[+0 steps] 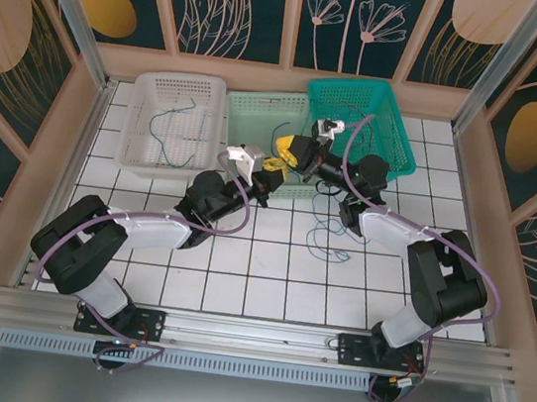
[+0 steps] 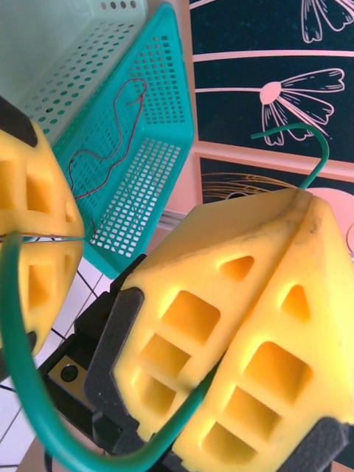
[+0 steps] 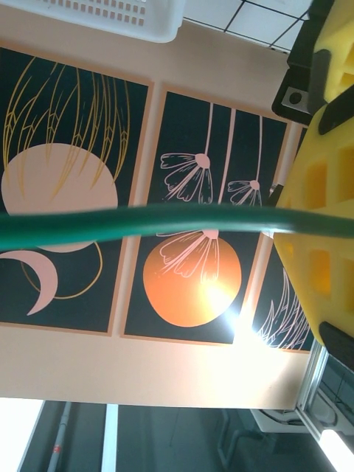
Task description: Untangle the cables
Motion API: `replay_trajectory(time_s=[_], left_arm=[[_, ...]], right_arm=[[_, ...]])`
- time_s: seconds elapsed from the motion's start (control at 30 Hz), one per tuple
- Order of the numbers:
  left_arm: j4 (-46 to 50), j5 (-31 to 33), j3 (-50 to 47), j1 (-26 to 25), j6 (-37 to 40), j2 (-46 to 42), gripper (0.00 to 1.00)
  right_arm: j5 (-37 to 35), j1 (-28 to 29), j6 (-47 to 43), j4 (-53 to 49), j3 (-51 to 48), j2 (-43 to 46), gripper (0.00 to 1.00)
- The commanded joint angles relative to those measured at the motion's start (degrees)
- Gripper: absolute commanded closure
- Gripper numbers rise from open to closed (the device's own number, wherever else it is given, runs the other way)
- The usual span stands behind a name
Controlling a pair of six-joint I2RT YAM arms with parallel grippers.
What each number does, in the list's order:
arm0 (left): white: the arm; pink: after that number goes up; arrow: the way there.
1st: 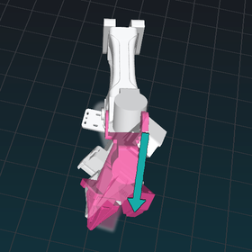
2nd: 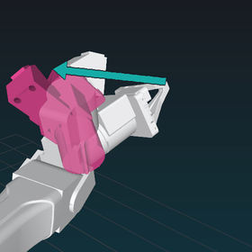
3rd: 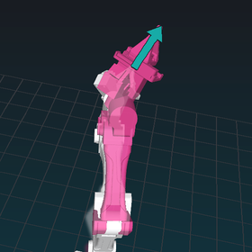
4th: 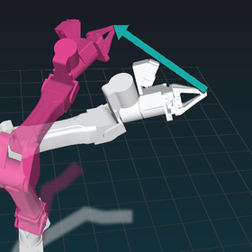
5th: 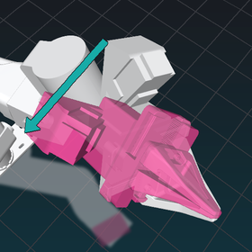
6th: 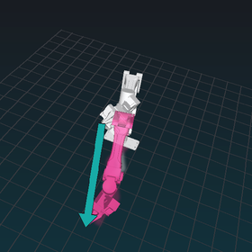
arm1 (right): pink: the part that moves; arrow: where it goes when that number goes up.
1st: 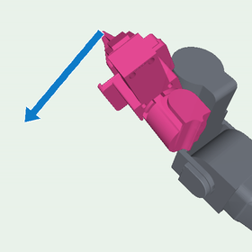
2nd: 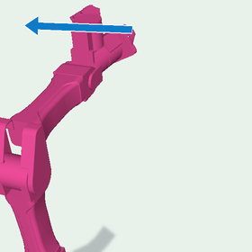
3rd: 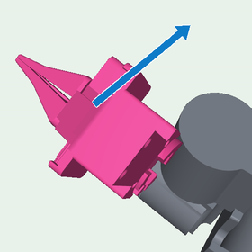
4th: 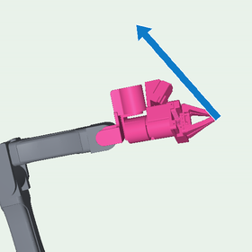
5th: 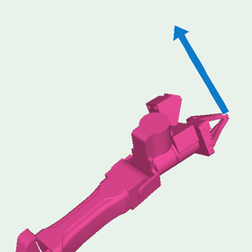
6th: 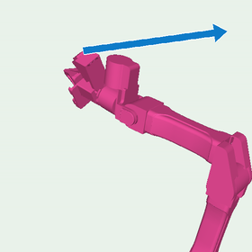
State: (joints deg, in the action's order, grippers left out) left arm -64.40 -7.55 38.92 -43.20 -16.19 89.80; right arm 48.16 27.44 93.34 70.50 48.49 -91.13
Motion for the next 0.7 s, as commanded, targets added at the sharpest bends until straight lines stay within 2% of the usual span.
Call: replay_trajectory(time_s=[0.0,0.07,0.17,0.23,0.33,0.43,0.57,0.67], left_arm=[[-0.4,-1.1,0.8,-0.2,0.6,-0.3,1.0],[0.0,-1.6,0.8,-0.2,0.5,-0.3,1.0],[2.6,-1.4,1.1,-0.2,0.2,-0.8,1.0],[6.0,-1.7,1.5,-0.2,0.3,-1.3,1.0],[12.7,-2.8,2.6,-0.2,0.1,-2.0,1.0],[18.9,-6.7,3.6,-0.2,-0.4,-2.3,1.0],[25.8,-17.3,4.5,-0.2,-0.7,-1.9,1.0],[29.6,-22.8,5.2,-0.2,-0.5,-1.8,1.0]], right_arm=[[1.6,0.2,-1.3,2.9,0.5,0.7,1.0],[1.8,0.1,-2.4,1.7,0.6,0.9,1.0],[1.9,-0.6,-8.4,-6.2,1.2,2.9,1.0],[1.3,-1.1,-15.7,-15.8,2.0,5.1,1.0],[-2.6,-1.2,-30.9,-36.4,5.2,9.1,1.0],[-8.0,-0.9,-41.8,-50.9,7.8,12.3,1.0],[-14.5,-0.1,-49.7,-60.2,8.1,15.5,1.0],[-19.0,1.5,-55.3,-66.8,9.4,15.3,1.0]])
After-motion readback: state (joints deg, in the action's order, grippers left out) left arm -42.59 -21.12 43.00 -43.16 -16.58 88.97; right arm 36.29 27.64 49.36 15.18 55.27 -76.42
